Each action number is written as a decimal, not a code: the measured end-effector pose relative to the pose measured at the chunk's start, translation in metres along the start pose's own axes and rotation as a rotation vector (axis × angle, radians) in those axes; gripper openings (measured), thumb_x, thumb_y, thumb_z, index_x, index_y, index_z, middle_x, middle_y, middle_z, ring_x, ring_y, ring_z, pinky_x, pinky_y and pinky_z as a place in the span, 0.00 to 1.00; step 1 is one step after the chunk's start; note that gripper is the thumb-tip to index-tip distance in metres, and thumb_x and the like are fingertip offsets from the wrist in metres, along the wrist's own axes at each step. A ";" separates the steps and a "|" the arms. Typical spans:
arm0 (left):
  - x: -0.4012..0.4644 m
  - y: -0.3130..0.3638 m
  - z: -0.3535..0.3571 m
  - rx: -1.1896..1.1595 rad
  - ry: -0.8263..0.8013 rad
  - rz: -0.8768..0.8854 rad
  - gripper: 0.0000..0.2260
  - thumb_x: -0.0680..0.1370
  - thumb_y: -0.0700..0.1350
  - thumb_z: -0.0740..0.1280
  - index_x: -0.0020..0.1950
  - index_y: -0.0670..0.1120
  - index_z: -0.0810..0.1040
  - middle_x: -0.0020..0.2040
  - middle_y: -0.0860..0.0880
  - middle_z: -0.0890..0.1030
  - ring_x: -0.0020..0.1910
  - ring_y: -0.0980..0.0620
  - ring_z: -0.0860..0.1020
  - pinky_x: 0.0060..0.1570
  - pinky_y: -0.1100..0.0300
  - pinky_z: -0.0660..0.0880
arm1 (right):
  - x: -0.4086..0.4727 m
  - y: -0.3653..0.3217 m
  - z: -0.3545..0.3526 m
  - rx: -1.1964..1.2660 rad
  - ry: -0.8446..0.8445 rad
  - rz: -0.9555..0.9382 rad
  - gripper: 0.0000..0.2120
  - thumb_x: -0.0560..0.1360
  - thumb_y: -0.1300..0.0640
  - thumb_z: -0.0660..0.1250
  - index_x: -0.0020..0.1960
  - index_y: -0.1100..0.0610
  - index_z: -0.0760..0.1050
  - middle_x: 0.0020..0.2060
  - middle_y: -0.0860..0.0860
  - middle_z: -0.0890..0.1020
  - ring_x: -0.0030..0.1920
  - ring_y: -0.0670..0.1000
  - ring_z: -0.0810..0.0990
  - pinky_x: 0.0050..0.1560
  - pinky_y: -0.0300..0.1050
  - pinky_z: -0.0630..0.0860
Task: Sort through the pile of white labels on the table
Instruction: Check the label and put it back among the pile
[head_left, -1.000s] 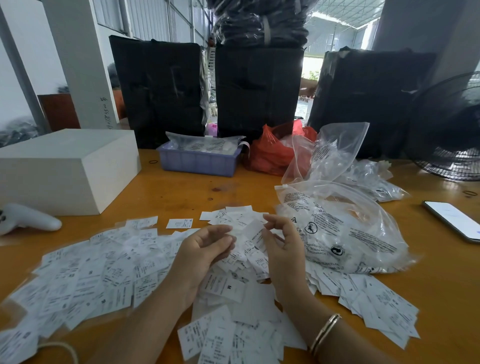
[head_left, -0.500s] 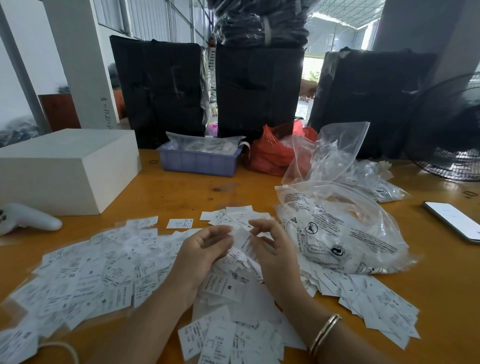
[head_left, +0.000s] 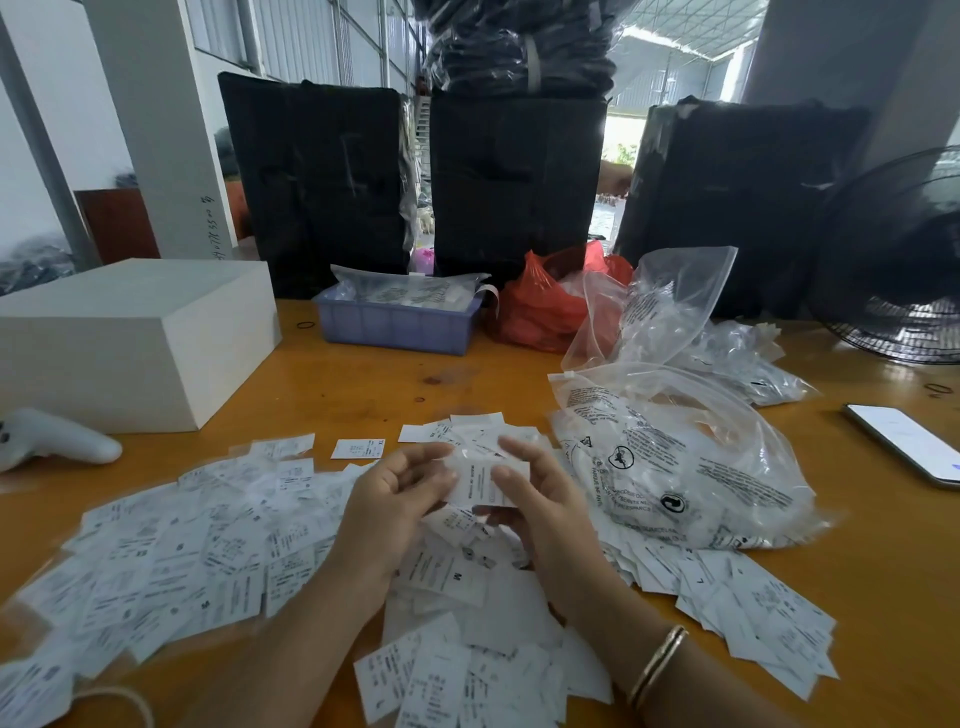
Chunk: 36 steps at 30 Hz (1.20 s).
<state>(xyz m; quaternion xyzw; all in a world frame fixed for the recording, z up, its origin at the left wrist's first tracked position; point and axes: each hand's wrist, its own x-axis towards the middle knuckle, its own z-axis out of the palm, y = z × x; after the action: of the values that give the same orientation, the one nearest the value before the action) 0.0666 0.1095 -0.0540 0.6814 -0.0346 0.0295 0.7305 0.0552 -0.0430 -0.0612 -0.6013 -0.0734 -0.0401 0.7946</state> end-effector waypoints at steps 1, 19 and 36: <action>0.001 0.000 0.000 0.003 -0.002 -0.001 0.10 0.74 0.43 0.71 0.45 0.60 0.82 0.45 0.53 0.84 0.45 0.53 0.83 0.45 0.56 0.80 | 0.000 0.000 0.001 -0.056 -0.020 0.003 0.09 0.74 0.57 0.69 0.55 0.54 0.76 0.39 0.53 0.82 0.37 0.49 0.81 0.37 0.40 0.78; 0.002 0.002 -0.004 0.225 -0.180 -0.011 0.07 0.69 0.49 0.74 0.46 0.52 0.82 0.40 0.54 0.85 0.38 0.57 0.83 0.35 0.68 0.76 | 0.000 0.002 0.002 -0.432 0.174 -0.230 0.10 0.75 0.59 0.68 0.41 0.45 0.77 0.31 0.38 0.79 0.31 0.39 0.74 0.32 0.34 0.71; 0.002 0.001 -0.002 0.332 -0.101 0.065 0.02 0.73 0.50 0.71 0.43 0.53 0.81 0.36 0.57 0.84 0.35 0.60 0.82 0.31 0.73 0.73 | -0.002 0.002 0.002 -0.367 0.115 -0.240 0.09 0.75 0.65 0.67 0.45 0.50 0.75 0.34 0.44 0.81 0.32 0.45 0.80 0.34 0.38 0.77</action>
<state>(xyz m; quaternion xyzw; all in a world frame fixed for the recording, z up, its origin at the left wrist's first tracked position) 0.0686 0.1117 -0.0533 0.7918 -0.0878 0.0243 0.6040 0.0535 -0.0411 -0.0625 -0.7196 -0.0906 -0.1814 0.6641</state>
